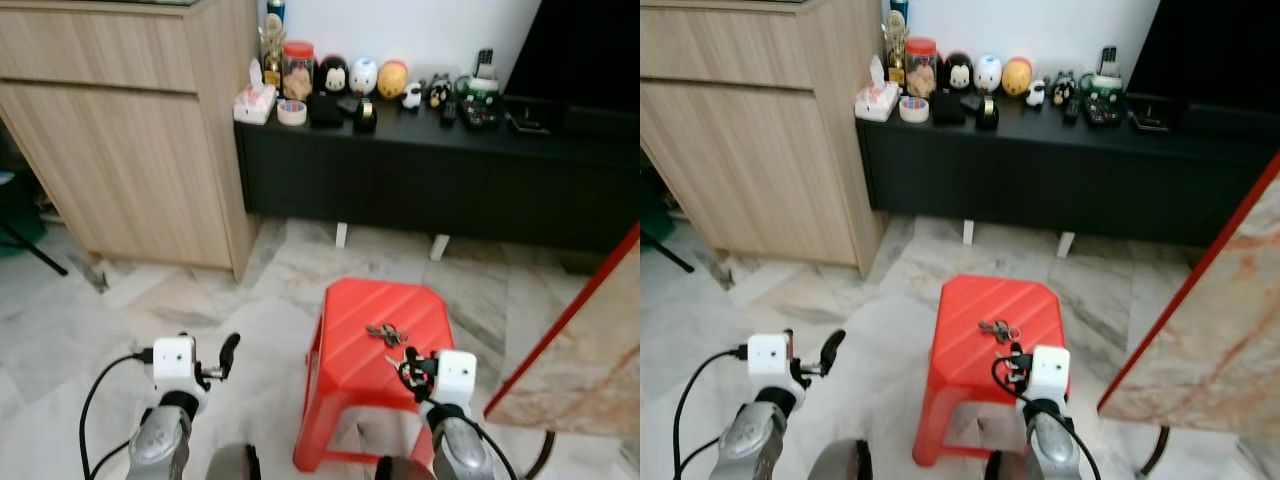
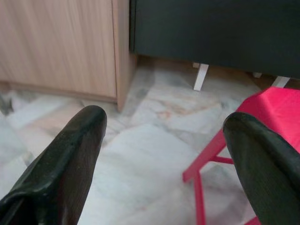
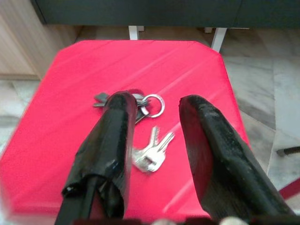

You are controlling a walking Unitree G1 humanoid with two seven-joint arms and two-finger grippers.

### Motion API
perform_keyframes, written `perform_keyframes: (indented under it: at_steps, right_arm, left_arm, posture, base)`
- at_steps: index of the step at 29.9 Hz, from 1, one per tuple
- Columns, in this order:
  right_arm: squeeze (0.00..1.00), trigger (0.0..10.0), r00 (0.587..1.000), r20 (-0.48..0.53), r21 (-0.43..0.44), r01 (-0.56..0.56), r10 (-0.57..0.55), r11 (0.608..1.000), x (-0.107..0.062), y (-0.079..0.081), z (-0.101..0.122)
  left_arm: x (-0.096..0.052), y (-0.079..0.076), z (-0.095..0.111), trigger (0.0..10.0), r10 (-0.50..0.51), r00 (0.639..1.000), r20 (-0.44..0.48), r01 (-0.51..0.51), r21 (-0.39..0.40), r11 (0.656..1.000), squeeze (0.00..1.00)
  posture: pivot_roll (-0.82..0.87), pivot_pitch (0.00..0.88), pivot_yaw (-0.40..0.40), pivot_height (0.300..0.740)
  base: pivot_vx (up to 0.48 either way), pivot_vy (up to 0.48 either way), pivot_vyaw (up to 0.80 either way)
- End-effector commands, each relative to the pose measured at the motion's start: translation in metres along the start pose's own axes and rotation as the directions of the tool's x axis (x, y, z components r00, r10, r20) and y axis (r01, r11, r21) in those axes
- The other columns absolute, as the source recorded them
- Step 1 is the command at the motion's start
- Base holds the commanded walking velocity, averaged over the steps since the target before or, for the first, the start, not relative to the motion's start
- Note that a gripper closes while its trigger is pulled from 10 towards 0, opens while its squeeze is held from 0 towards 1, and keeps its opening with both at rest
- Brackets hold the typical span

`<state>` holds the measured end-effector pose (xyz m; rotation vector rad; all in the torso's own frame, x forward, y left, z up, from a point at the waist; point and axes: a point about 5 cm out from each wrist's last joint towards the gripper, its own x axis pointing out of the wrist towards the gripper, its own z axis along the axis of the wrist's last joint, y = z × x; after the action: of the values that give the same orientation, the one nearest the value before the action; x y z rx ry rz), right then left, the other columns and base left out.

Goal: Hang keys on a hook

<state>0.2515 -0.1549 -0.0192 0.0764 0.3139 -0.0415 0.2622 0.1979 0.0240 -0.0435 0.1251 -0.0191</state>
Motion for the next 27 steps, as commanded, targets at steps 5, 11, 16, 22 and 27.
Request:
perform_keyframes:
  at_steps: [5,11,16,22,27]
  right_arm:
    - [0.00,10.0,1.000,0.020,0.016,0.009,-0.010,1.000,0.001,-0.001,0.004]
    - [0.00,10.0,1.000,0.014,0.018,0.001,-0.002,1.000,0.000,-0.001,0.003]
    - [0.00,10.0,0.999,-0.011,-0.008,-0.031,0.031,0.999,-0.001,0.002,0.000]
    - [0.00,10.0,0.997,-0.079,-0.033,-0.023,0.021,0.999,-0.002,0.001,-0.009]
    - [0.00,10.0,0.984,-0.179,-0.071,-0.034,0.021,0.997,-0.007,-0.001,-0.023]
  left_arm:
    - [0.000,-0.001,-0.001,10.0,-0.010,1.000,-0.010,0.010,0.001,1.000,0.00]
    - [0.000,-0.002,-0.001,10.0,-0.011,1.000,-0.010,0.011,0.002,1.000,0.00]
    - [0.000,-0.002,-0.001,10.0,-0.013,1.000,-0.009,0.013,0.002,1.000,0.00]
    - [0.000,-0.002,-0.001,10.0,-0.013,1.000,-0.008,0.013,0.003,1.000,0.00]
    - [0.000,-0.003,-0.002,10.0,-0.015,1.000,-0.012,0.015,0.006,1.000,0.00]
  posture:
    - [-0.01,0.019,-0.074,0.610]
    - [-0.01,0.019,-0.074,0.610]
    - [-0.01,0.019,-0.074,0.610]
    - [-0.01,0.022,-0.074,0.610]
    - [-0.01,0.026,-0.074,0.610]
  base:
    - [0.297,0.000,0.00]
    - [0.276,0.000,0.00]
    - [0.274,0.000,0.00]
    - [0.091,0.000,0.00]
    - [0.000,0.000,0.00]
